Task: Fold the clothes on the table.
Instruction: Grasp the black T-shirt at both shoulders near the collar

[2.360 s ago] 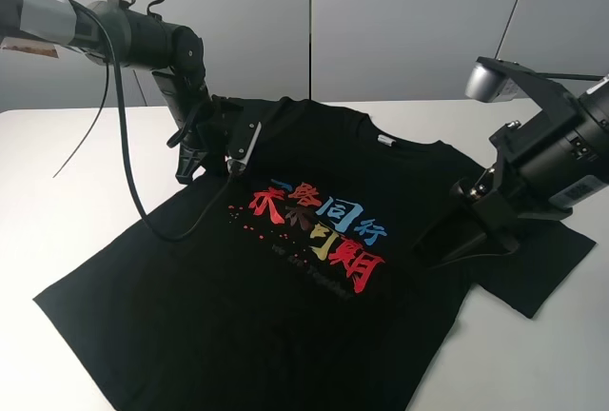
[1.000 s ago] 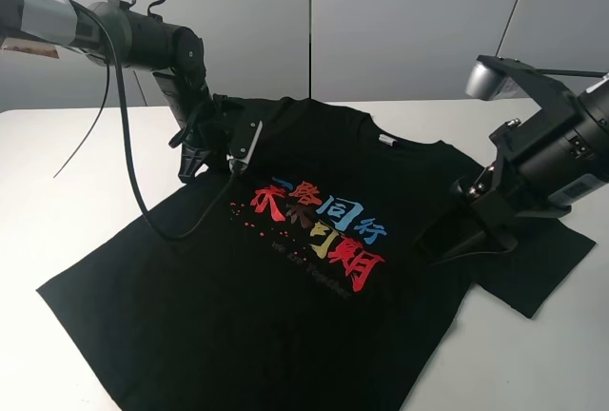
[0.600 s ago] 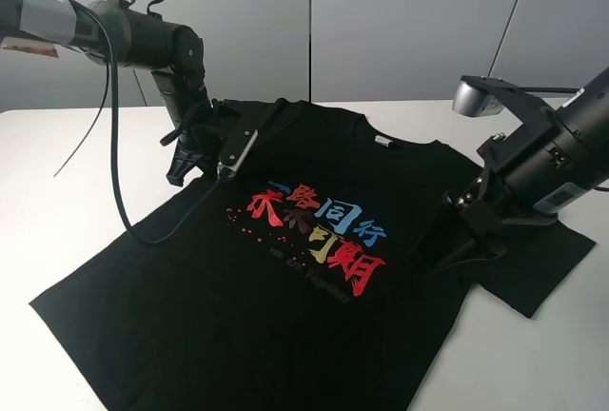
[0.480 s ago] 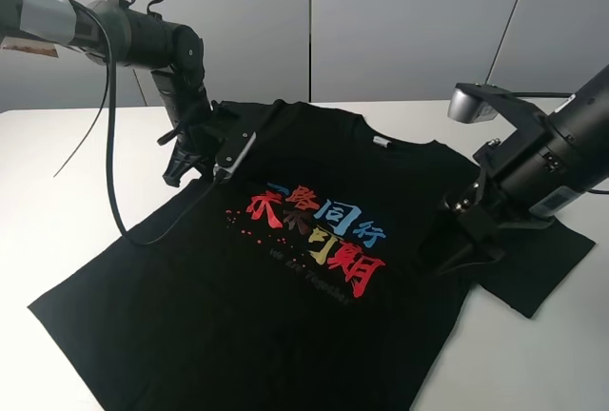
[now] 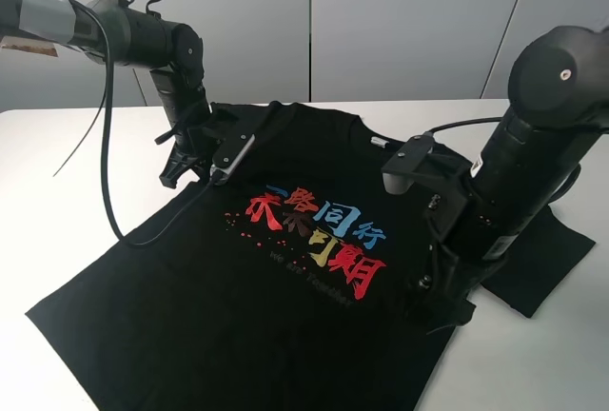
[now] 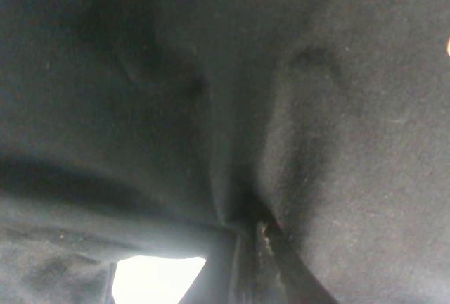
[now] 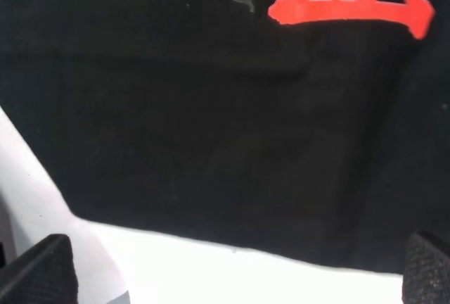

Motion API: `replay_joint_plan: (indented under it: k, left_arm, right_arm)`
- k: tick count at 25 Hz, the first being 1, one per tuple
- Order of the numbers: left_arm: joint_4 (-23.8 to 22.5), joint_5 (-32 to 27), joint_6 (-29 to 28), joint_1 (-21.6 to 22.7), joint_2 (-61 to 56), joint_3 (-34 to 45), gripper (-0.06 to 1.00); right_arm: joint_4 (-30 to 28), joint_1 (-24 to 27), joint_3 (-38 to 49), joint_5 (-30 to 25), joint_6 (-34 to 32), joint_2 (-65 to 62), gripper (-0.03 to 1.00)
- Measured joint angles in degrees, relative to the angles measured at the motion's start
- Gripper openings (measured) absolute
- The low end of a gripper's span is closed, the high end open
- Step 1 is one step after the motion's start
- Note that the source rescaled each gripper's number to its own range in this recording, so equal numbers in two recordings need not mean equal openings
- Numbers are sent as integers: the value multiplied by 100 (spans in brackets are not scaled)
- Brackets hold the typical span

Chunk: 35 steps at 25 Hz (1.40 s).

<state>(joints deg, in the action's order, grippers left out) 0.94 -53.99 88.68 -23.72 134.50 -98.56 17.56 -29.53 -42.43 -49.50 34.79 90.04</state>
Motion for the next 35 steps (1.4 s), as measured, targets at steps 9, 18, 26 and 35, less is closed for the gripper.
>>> replay_joint_plan:
  k: [9,18,26,35]
  left_arm:
    - [0,0,0,0,0,0,0]
    - [11,0,0,0,0,0,0]
    - [21,0,0,0,0,0,0]
    - [21,11,-13,0,0,0,0]
  right_arm:
    - [-122,-8,-2,529,-534,430,100]
    - [-453,-8,-12,710,-805,1170,100]
    - [-475,-8,102,1316,-821,1242,100]
    - [-486,-8,317,1612,-779,1324,100]
